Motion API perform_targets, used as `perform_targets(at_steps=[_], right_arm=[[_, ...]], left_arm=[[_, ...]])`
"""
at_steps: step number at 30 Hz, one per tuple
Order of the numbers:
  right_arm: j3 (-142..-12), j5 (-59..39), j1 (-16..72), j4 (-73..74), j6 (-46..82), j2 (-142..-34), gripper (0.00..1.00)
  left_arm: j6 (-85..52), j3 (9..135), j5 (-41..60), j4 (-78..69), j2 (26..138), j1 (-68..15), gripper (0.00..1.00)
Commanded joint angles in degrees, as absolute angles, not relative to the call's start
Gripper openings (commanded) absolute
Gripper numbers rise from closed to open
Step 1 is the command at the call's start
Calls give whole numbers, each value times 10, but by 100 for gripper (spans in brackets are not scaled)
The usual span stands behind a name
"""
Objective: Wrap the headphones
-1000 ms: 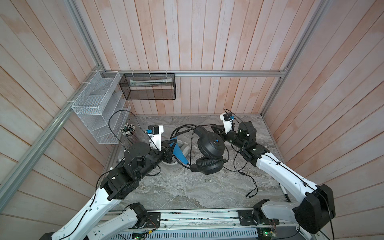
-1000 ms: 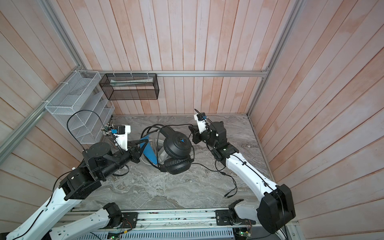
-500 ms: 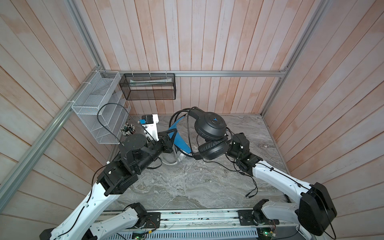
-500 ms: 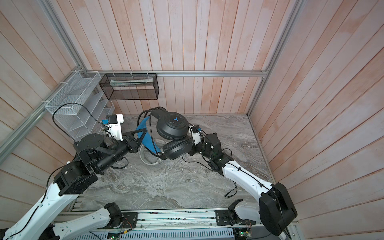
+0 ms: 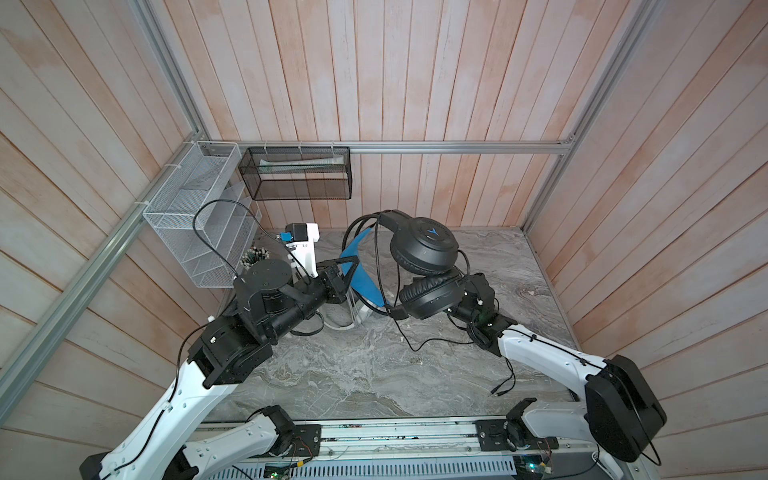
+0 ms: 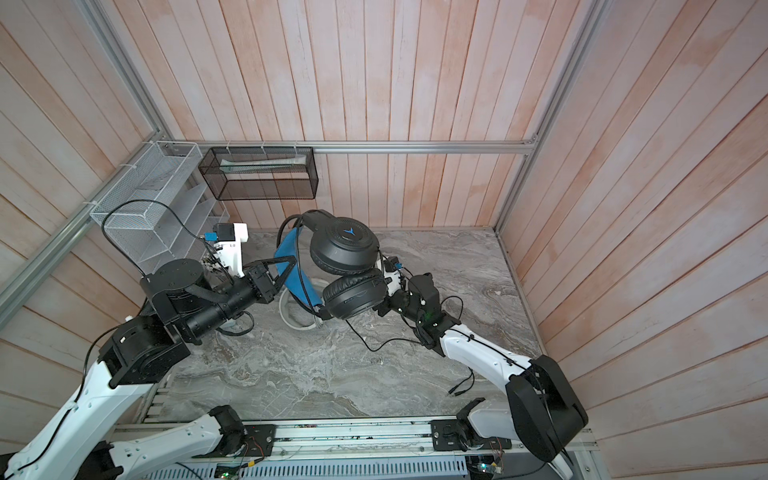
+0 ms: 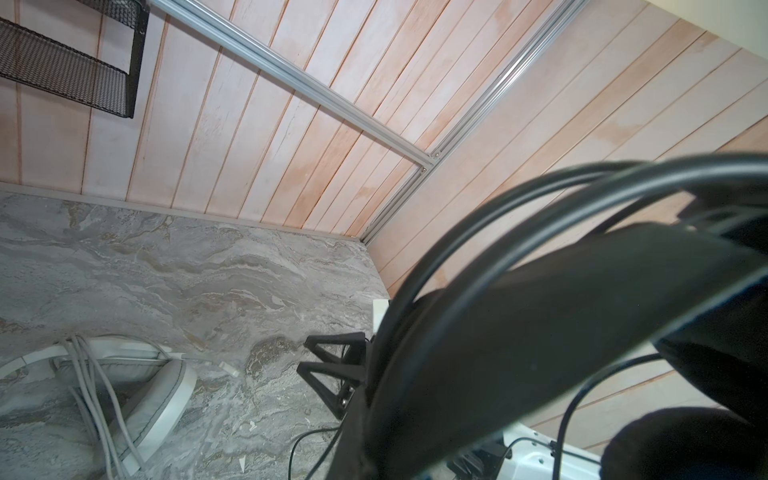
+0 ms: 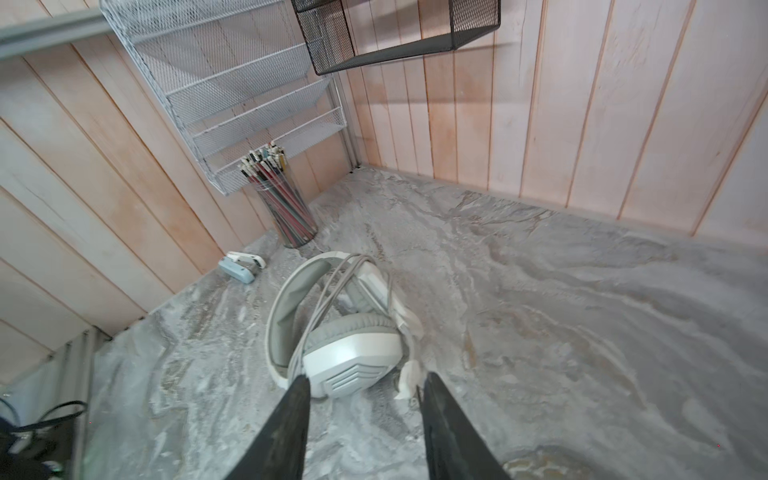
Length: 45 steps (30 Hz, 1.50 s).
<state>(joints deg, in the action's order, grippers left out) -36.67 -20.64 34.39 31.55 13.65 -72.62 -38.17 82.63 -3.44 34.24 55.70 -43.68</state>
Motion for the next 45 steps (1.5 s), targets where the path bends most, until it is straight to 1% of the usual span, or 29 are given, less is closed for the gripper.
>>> perform_targets(at_steps=[1, 4, 8, 10, 14, 19, 22, 24, 27, 28, 30, 31, 33, 34, 39, 42, 45], right_arm=[[-320, -240, 348, 402, 184, -687, 68], [-251, -229, 352, 440, 215, -654, 78], [-187, -232, 380, 491, 233, -635, 84], [-177, -203, 399, 480, 215, -639, 85], [-167, -164, 401, 486, 197, -685, 86], [-185, -200, 405, 518, 192, -784, 84], [-193, -207, 408, 543, 194, -826, 78], [-200, -207, 410, 549, 193, -843, 68], [-210, -202, 414, 543, 190, -860, 43], [-212, -197, 420, 537, 189, -863, 33], [-215, -183, 442, 525, 185, -864, 19], [-219, -172, 456, 515, 182, -863, 11], [-221, -147, 495, 501, 178, -857, 2], [-220, -137, 513, 497, 179, -852, 0], [-211, -93, 591, 472, 191, -817, 0], [-229, -71, 638, 418, 184, -797, 0], [-254, -36, 690, 360, 172, -766, 0]], left_arm=[[-391, 865, -41, 338, 568, -438, 0], [-384, 882, -44, 347, 581, -437, 0], [-376, 911, -48, 362, 603, -436, 0], [-374, 926, -48, 369, 612, -436, 0], [-370, 960, -48, 383, 630, -435, 0], [-368, 989, -46, 395, 645, -435, 0], [-367, 998, -48, 397, 647, -435, 0], [-366, 1005, -51, 400, 651, -434, 0], [-365, 1016, -62, 407, 656, -434, 0], [-365, 1019, -67, 409, 658, -432, 0], [-367, 1021, -77, 408, 659, -427, 0], [-370, 1022, -80, 407, 660, -421, 0], [-377, 1022, -76, 406, 662, -400, 0], [-381, 1020, -67, 405, 663, -385, 0], [-386, 1017, -44, 404, 681, -314, 0], [-401, 1007, -4, 393, 691, -260, 0], [-409, 997, 10, 384, 699, -227, 0]])
